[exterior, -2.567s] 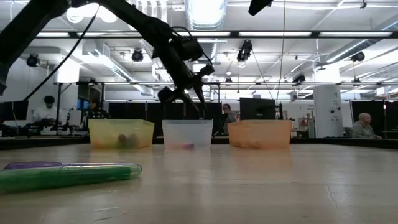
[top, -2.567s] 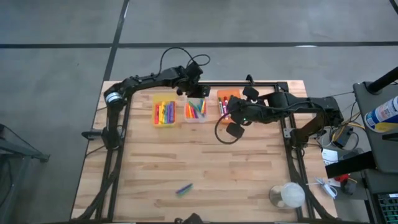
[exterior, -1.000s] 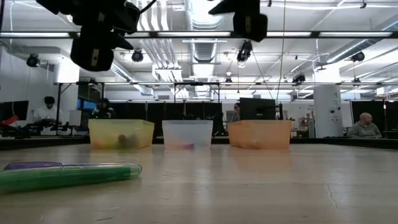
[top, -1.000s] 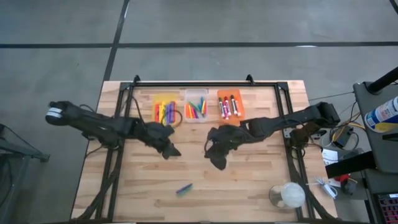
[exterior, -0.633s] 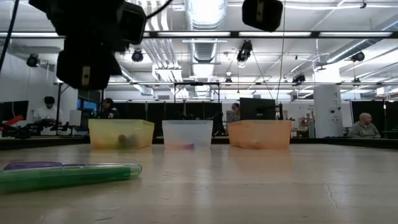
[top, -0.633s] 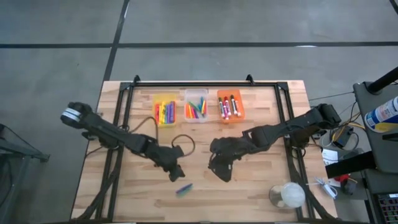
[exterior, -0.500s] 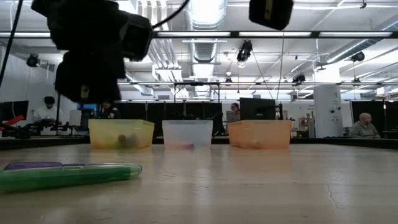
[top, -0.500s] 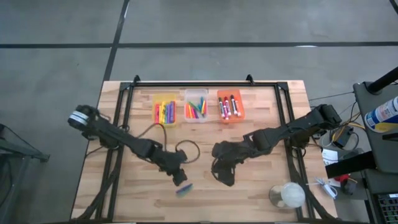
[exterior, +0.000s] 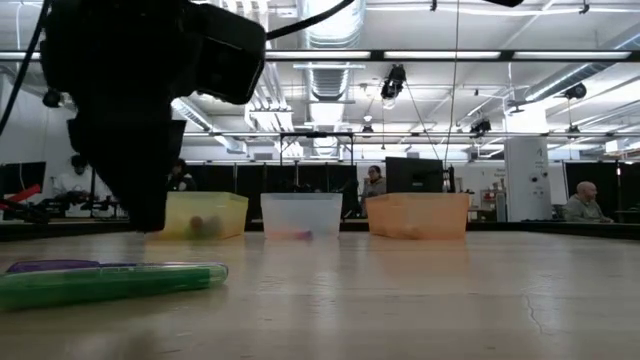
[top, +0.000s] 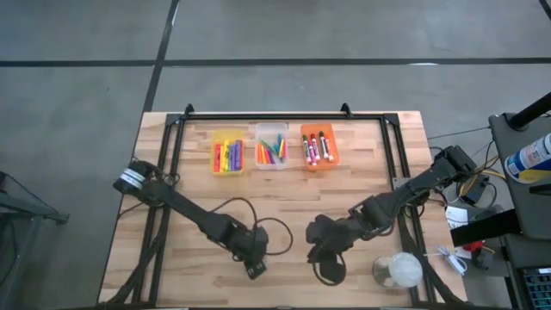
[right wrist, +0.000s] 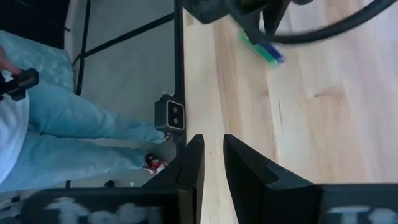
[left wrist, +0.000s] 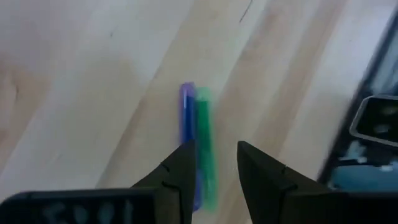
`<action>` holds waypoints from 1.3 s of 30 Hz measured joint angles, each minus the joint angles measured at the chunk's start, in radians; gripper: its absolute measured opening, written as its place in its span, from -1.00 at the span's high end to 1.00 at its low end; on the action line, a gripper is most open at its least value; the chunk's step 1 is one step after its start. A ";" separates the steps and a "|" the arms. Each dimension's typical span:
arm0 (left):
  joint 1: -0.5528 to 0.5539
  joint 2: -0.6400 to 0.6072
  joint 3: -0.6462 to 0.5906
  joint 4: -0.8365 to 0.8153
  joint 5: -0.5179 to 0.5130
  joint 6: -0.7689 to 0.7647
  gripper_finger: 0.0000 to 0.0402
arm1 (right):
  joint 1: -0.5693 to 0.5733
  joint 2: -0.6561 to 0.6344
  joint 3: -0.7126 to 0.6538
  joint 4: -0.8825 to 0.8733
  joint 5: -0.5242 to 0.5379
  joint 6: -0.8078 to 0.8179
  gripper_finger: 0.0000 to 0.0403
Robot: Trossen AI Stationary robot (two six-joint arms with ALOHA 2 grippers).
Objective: Pick & Place Markers
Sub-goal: Put the purple pen into the white bin
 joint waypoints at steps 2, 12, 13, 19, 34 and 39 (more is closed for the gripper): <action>-0.010 0.025 0.025 -0.042 -0.012 0.007 0.45 | 0.002 0.000 0.000 -0.004 0.000 0.018 0.72; -0.022 0.069 0.049 -0.114 -0.069 0.027 0.45 | 0.007 0.000 0.000 -0.010 0.007 0.023 0.72; -0.022 0.069 0.049 -0.112 -0.069 0.033 0.45 | 0.007 0.000 0.000 -0.011 0.013 0.023 0.72; -0.023 0.069 0.048 -0.113 -0.090 0.047 0.45 | 0.006 0.000 -0.001 -0.010 0.028 0.023 0.72; -0.012 0.064 0.047 -0.152 -0.111 0.018 0.45 | 0.006 0.002 -0.002 -0.011 0.078 0.020 0.72; -0.014 0.062 0.055 -0.148 -0.113 0.018 0.45 | 0.006 0.002 -0.002 -0.011 0.078 0.020 0.72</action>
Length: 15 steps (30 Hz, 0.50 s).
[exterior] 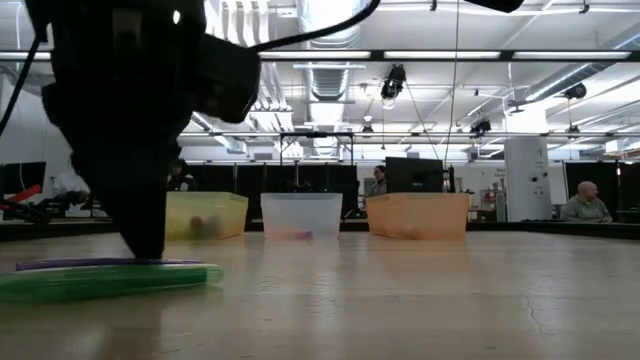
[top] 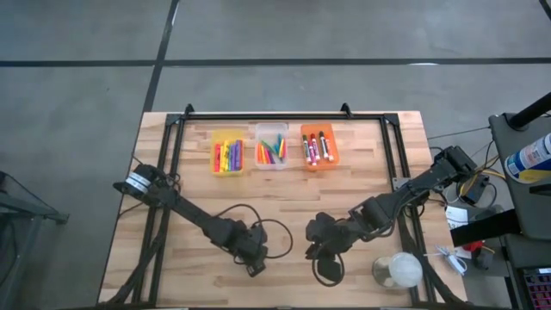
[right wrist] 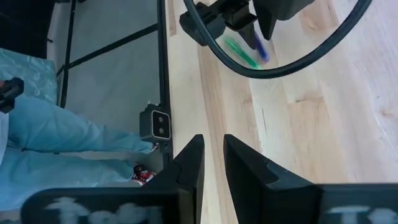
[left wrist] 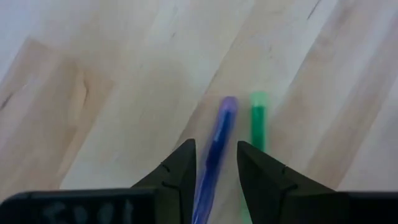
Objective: Pick & Place Markers
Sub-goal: Put the purple pen into the white bin
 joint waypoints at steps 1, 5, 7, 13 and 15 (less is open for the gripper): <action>0.000 0.000 -0.005 0.000 0.000 -0.006 0.45 | 0.000 0.000 0.000 0.000 0.000 -0.003 0.72; 0.000 0.001 -0.026 -0.003 0.000 -0.014 0.45 | 0.000 0.000 0.000 0.000 0.000 -0.003 0.72; -0.001 0.001 -0.037 0.000 0.000 0.013 0.45 | 0.000 0.000 0.000 0.000 0.000 -0.005 0.72; 0.004 -0.001 -0.056 0.000 -0.003 0.068 0.47 | 0.000 0.000 0.000 0.000 0.000 -0.015 0.72; 0.015 -0.001 -0.056 0.000 0.006 0.097 0.52 | -0.001 0.000 0.000 0.000 0.006 -0.016 0.72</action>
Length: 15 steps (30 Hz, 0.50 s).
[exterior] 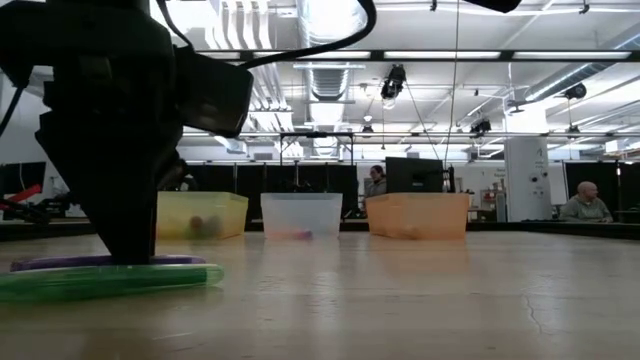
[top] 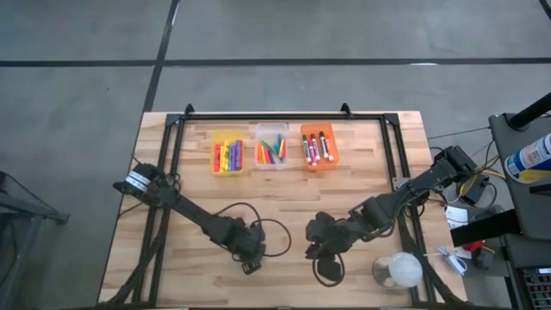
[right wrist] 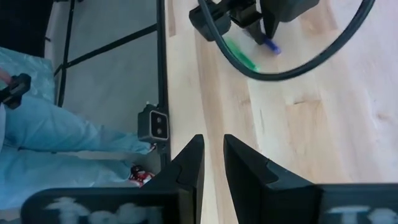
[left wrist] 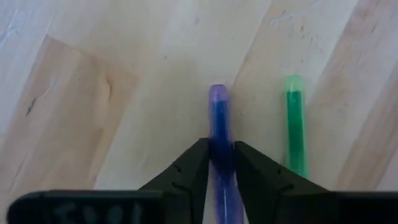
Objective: Pick & Place Markers
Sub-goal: Put the purple pen into the white bin
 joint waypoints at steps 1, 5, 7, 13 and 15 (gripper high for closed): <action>0.007 0.000 0.000 -0.002 0.004 0.011 0.55 | 0.000 0.000 0.000 0.000 0.011 0.000 0.72; 0.035 -0.002 0.000 0.002 0.028 0.048 0.74 | -0.001 0.000 0.000 0.000 0.044 0.024 0.72; 0.050 -0.002 0.000 0.001 0.036 0.086 0.83 | -0.002 0.000 0.000 0.000 0.045 0.036 0.72; 0.116 -0.028 -0.006 -0.018 -0.001 0.149 0.85 | -0.002 0.000 0.000 0.001 0.060 0.045 0.72; 0.144 -0.040 -0.003 -0.028 -0.014 0.172 0.82 | -0.001 -0.001 0.000 0.001 0.071 0.056 0.72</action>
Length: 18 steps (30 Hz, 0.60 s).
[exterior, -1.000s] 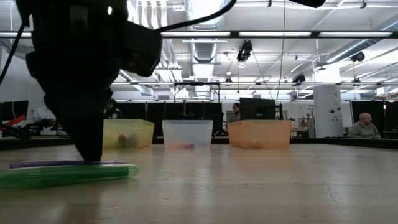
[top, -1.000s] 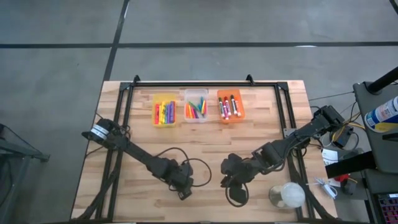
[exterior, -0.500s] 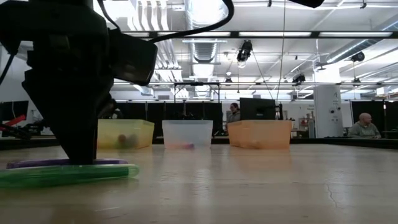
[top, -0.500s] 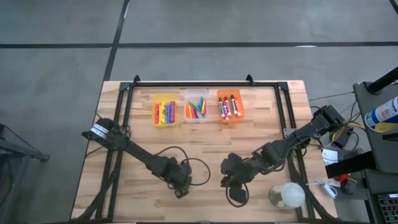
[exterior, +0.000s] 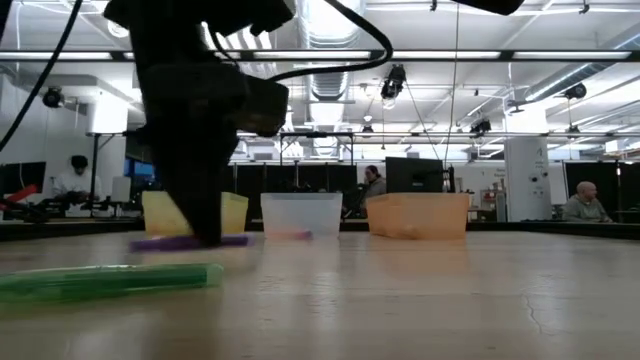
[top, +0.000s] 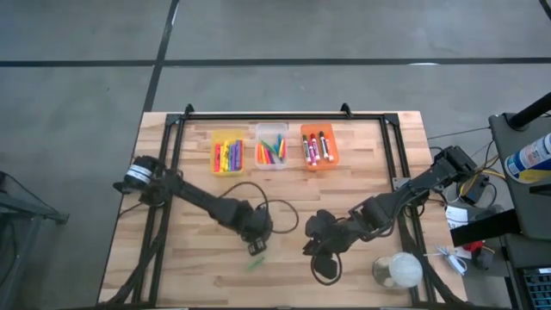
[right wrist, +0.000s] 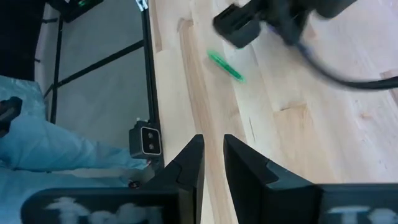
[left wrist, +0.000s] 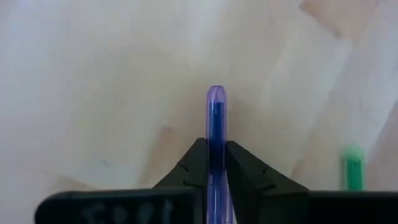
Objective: Pick & Place Markers
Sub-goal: Put the purple pen into the white bin
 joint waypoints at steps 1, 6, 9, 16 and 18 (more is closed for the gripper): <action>0.013 -0.008 0.003 -0.011 -0.001 0.010 0.81 | 0.000 -0.002 0.000 0.000 0.000 0.010 0.72; 0.105 -0.063 0.007 -0.065 0.016 0.047 0.80 | 0.004 -0.026 0.020 0.000 0.004 0.025 0.72; 0.183 -0.111 0.010 -0.063 0.017 0.076 0.81 | 0.007 -0.040 0.035 -0.001 0.048 -0.002 0.72; 0.449 -0.186 0.056 -0.049 0.025 0.140 0.81 | 0.006 -0.062 0.039 0.000 0.136 -0.020 0.72; 0.534 -0.186 0.082 -0.042 0.039 0.168 0.81 | 0.006 -0.062 0.039 -0.002 0.136 -0.019 0.72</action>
